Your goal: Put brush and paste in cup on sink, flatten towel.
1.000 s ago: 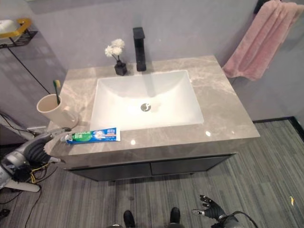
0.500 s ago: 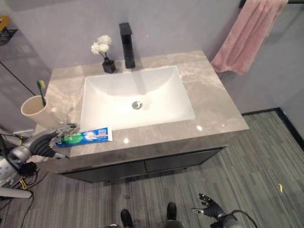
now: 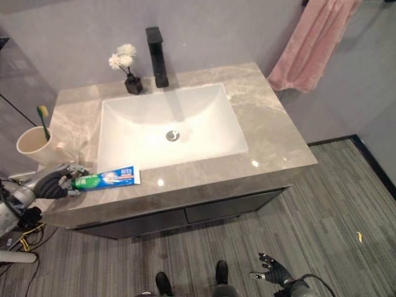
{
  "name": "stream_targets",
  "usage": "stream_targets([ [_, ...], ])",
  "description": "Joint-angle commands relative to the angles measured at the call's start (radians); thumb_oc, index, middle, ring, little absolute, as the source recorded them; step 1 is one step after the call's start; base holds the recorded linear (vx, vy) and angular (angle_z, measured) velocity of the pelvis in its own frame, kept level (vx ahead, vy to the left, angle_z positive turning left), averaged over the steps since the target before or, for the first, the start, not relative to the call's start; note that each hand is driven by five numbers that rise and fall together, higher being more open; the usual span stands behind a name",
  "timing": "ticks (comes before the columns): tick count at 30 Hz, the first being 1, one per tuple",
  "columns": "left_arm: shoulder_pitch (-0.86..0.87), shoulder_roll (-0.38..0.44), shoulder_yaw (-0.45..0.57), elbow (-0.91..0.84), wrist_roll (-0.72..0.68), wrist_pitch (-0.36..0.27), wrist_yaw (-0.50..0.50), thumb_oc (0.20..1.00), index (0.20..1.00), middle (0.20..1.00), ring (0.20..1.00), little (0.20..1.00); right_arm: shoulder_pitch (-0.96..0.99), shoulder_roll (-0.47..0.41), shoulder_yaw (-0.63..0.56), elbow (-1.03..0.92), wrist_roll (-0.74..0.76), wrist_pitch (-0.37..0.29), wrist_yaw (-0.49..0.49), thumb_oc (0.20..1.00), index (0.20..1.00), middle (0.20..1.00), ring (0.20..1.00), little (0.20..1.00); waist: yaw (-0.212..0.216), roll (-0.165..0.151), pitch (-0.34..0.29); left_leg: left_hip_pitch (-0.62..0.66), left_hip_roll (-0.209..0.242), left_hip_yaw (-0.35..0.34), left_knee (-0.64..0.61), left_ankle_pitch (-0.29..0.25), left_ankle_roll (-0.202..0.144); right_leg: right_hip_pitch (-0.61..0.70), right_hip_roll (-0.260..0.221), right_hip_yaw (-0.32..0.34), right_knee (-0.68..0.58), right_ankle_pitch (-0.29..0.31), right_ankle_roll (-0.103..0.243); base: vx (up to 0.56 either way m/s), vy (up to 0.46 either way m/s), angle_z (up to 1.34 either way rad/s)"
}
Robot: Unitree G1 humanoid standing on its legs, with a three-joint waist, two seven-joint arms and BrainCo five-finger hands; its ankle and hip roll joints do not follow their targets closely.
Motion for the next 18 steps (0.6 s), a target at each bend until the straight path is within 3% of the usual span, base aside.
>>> stream_targets([
  [1,0.004,-0.021,-0.029,0.059,0.101,-0.007,0.005,0.2,0.2,0.2,0.2,0.2,-0.023,-0.029,-0.001,-0.052,-0.016,-0.024,-0.006,1.0,1.0,1.0,1.0,1.0,0.0,-0.018,0.019,0.035,0.013,-0.089,0.013,-0.064,-0.001,0.03,-0.046,-0.014,0.003,0.043,0.073,0.0,0.0,0.0],
  [11,0.008,-0.119,-0.132,0.095,0.326,-0.003,0.074,0.2,0.2,0.2,0.2,0.2,0.003,-0.013,-0.02,-0.058,-0.028,-0.026,-0.037,1.0,1.0,1.0,1.0,1.0,-0.005,-0.03,0.015,0.061,0.016,-0.089,0.013,-0.075,0.0,0.058,-0.042,-0.017,0.003,0.023,0.069,0.0,0.0,0.0],
  [18,0.02,-0.191,-0.101,0.072,0.3,0.0,0.105,0.2,0.2,0.2,0.2,0.2,0.012,0.003,-0.053,-0.038,-0.003,-0.028,-0.062,1.0,1.0,1.0,1.0,1.0,-0.002,-0.033,0.003,0.077,0.019,-0.089,0.013,-0.08,0.0,0.074,-0.04,-0.017,0.003,0.021,0.067,-0.01,-0.003,-0.01],
])
